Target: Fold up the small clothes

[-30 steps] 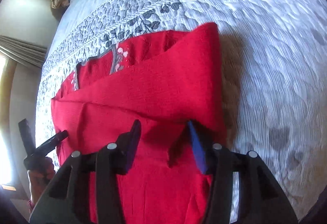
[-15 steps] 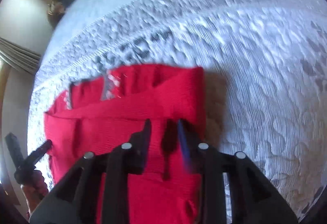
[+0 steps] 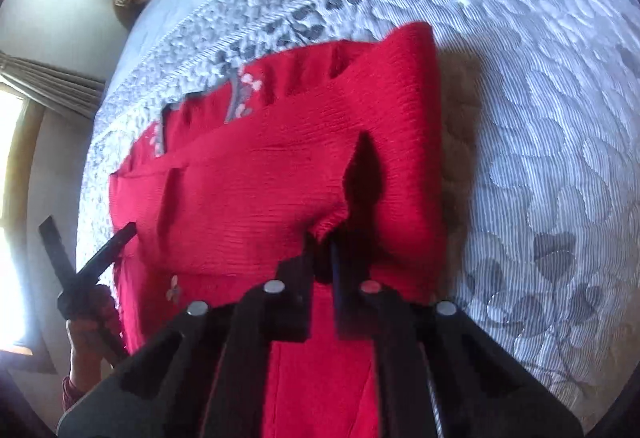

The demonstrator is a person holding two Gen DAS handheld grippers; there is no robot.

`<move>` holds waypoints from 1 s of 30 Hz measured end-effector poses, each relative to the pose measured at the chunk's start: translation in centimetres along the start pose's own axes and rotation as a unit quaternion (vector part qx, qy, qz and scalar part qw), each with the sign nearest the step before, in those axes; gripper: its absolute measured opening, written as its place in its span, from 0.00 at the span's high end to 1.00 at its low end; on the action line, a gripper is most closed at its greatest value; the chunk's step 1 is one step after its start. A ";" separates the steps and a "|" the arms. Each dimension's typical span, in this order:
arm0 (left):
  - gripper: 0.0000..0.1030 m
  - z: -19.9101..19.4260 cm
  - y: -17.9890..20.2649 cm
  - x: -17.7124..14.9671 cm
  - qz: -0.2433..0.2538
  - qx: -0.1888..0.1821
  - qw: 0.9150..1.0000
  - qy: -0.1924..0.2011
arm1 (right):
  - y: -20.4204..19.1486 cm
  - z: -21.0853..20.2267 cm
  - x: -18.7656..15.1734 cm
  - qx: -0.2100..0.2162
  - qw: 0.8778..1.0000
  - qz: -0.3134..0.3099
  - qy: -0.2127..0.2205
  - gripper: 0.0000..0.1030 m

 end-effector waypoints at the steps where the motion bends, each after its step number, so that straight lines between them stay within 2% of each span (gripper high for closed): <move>1: 0.20 0.1 -0.1 0.0 0.002 -0.002 1.000 -0.003 | 0.1 -0.6 -0.2 0.006 1.000 0.006 0.003 0.95; 3: 0.19 0.5 0.1 0.0 0.005 -0.003 1.000 -0.005 | 0.9 -1.2 -0.6 0.001 1.000 0.017 0.001 0.95; 6: 0.17 1.0 0.4 0.1 0.011 0.002 1.000 -0.010 | 1.6 0.9 -1.2 -0.064 0.997 0.010 -0.028 0.95; 9: 0.17 1.2 0.6 0.1 0.014 0.007 1.000 -0.014 | 2.0 1.3 -1.1 -0.054 0.998 0.018 -0.020 0.97; 11: 0.17 0.7 0.7 0.0 0.020 -0.002 1.000 -0.023 | 2.4 -0.2 -1.4 -0.029 0.999 0.035 -0.002 0.91; 14: 0.17 -1.3 0.6 -1.3 0.025 -0.015 0.999 -0.041 | 2.9 -2.1 -3.6 -0.031 0.999 0.029 0.012 0.82; 17: 0.16 -4.3 0.2 -4.4 0.040 -0.024 0.998 -0.048 | 2.8 -3.7 -8.4 -0.034 0.999 0.002 0.010 0.73; 19: 0.16 -6.2 -0.6 -7.9 0.059 -0.020 0.996 -0.065 | 2.5 -4.6 -12.8 -0.034 0.999 -0.014 0.001 0.65; 22: 0.16 -8.7 -2.2 -13.0 0.070 -0.004 0.995 -0.076 | 2.6 -5.2 -19.3 -0.043 0.998 -0.032 -0.014 0.64; 24: 0.15 -10.5 -2.9 -16.2 0.075 0.003 0.994 -0.073 | 2.4 -6.0 -23.5 -0.075 0.996 -0.051 -0.001 0.64; 26: 0.14 -11.9 -3.1 -18.6 0.077 0.002 0.995 -0.068 | 2.0 -7.2 -26.4 -0.102 0.993 -0.062 0.022 0.64; 30: 0.13 -13.8 -3.0 -22.2 0.069 -0.001 0.996 -0.063 | 1.1 -7.5 -30.5 -0.100 0.993 -0.067 0.013 0.61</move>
Point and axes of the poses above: each gripper's, at about its wrist camera, not at the fingertips, and z roughly the way its jaws point, y to its right, x to its top, the point moved 5 cm from there along z, roughly the way its jaws point, and after that the axes turned 14 degrees about -x, right-handed, at the moved point
